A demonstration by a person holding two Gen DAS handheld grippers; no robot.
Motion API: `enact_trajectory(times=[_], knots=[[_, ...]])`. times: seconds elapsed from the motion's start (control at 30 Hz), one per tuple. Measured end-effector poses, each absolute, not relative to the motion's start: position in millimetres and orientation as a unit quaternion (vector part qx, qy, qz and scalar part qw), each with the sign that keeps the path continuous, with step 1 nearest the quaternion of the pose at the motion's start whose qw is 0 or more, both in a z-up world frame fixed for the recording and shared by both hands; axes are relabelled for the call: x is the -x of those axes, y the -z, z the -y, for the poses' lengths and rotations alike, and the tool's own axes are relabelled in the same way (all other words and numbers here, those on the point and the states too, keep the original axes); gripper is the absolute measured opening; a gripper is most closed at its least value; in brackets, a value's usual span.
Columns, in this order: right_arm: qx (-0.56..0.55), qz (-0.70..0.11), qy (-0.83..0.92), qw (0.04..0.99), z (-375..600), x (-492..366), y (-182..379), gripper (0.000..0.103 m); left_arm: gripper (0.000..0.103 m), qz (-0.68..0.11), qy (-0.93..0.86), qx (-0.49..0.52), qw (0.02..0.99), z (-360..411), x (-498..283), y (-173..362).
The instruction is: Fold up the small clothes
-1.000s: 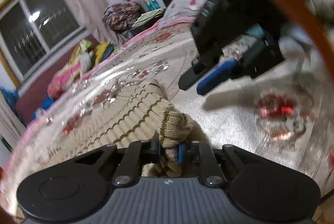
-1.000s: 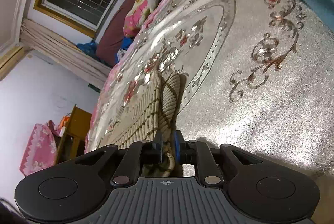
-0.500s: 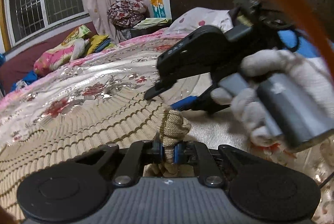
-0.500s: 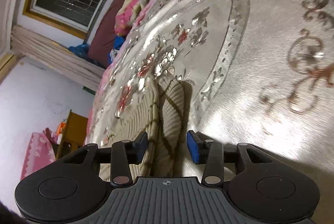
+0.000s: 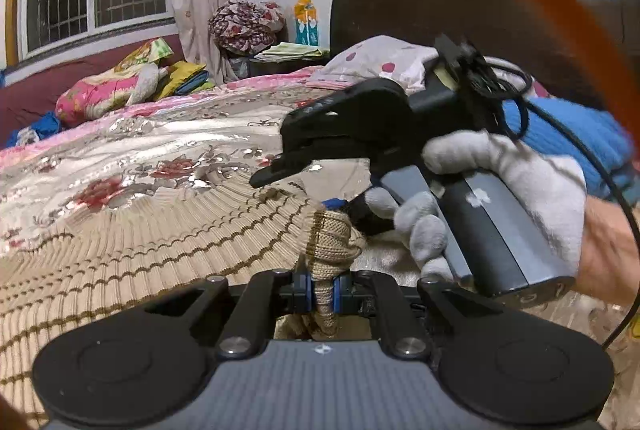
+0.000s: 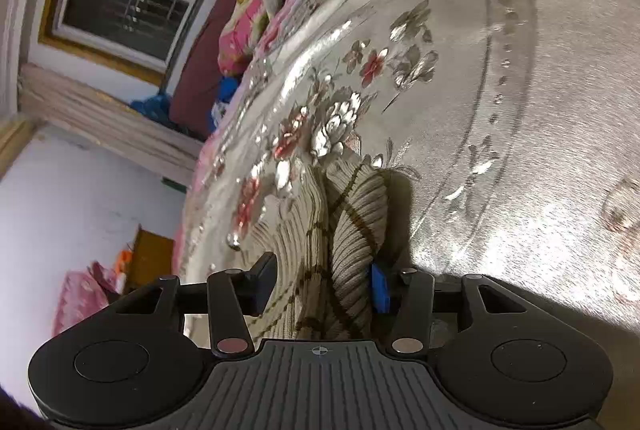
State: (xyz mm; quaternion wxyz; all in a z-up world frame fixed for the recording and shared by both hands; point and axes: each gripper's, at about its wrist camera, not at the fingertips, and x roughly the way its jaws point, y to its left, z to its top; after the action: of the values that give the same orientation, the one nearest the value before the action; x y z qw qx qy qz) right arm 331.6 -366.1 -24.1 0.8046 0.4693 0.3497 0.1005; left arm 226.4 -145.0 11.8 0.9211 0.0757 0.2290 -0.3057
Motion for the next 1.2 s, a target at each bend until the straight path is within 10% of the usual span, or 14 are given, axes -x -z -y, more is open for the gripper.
enact_trajectory(times=[0.23, 0.43, 1.2], knots=[[-0.455, -0.357, -0.099, 0.81, 362.0, -335.9, 22.3, 0.048, 0.016, -0.229, 0.309, -0.076, 0.92, 145.3, -226.7, -12.2], [-0.453, -0.357, -0.09, 0.812, 358.8, -332.2, 26.4, 0.018, 0.016, -0.22, 0.312, -0.064, 0.922, 136.3, -226.1, -20.7], [-0.395, -0.32, -0.164, 0.845, 201.5, -368.6, -60.1, 0.016, 0.016, -0.185, 0.205, 0.066, 0.959, -31.3, -224.2, -43.9]])
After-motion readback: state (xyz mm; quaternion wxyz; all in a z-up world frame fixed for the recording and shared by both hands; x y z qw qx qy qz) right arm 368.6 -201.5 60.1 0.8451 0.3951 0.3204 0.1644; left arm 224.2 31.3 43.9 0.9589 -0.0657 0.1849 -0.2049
